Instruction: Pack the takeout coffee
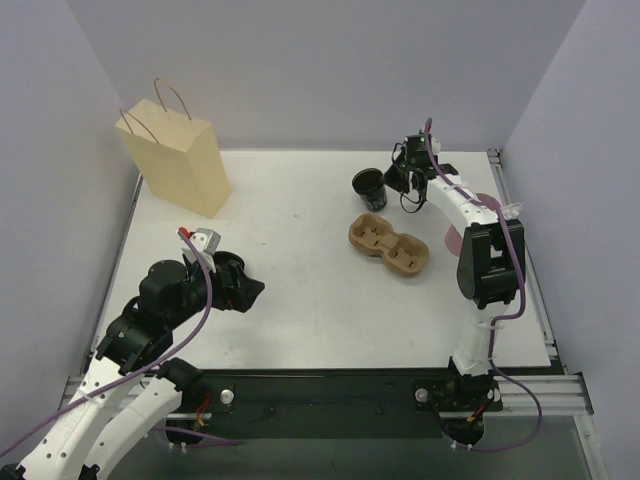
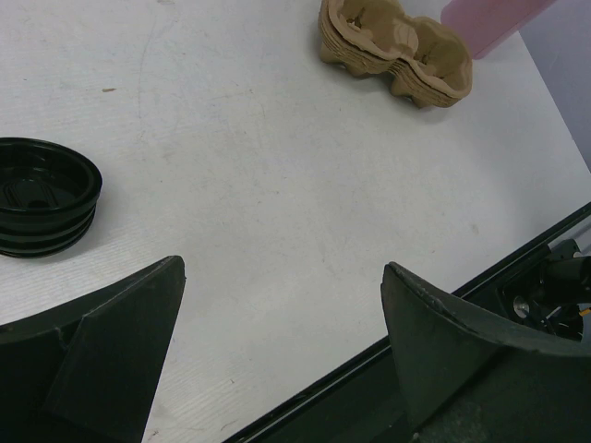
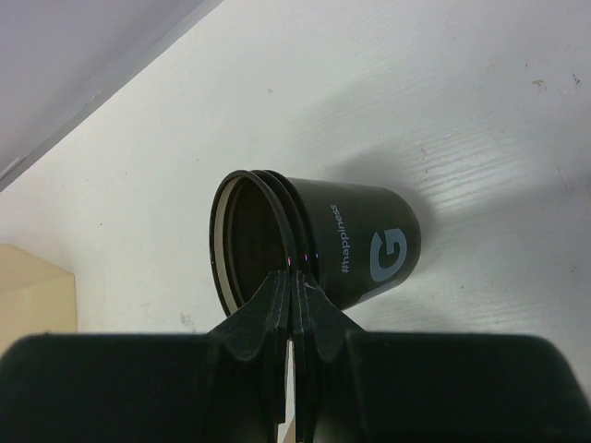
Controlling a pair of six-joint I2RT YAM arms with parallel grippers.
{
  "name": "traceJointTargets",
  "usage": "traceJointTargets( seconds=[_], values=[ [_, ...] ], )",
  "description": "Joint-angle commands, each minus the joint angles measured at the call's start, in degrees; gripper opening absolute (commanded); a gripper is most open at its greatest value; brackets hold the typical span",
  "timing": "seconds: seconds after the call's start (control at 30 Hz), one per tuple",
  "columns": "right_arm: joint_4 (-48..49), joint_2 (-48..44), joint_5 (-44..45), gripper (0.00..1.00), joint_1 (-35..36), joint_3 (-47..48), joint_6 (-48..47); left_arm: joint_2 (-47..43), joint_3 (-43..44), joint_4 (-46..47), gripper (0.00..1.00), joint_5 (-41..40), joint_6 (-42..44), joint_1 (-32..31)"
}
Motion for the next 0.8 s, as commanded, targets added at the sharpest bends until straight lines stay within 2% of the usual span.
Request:
traceJointTargets(
  seconds=[0.0, 0.77],
  values=[
    [3.92, -4.61, -1.87, 0.00, -1.53, -2.73, 2.21, 0.16, 0.34, 2.52, 0.97, 0.15, -0.60, -0.21],
    [9.55, -8.66, -6.79, 0.00, -4.69, -7.30, 5.29, 0.59, 0.26, 2.60, 0.97, 0.15, -0.69, -0.21]
  ],
)
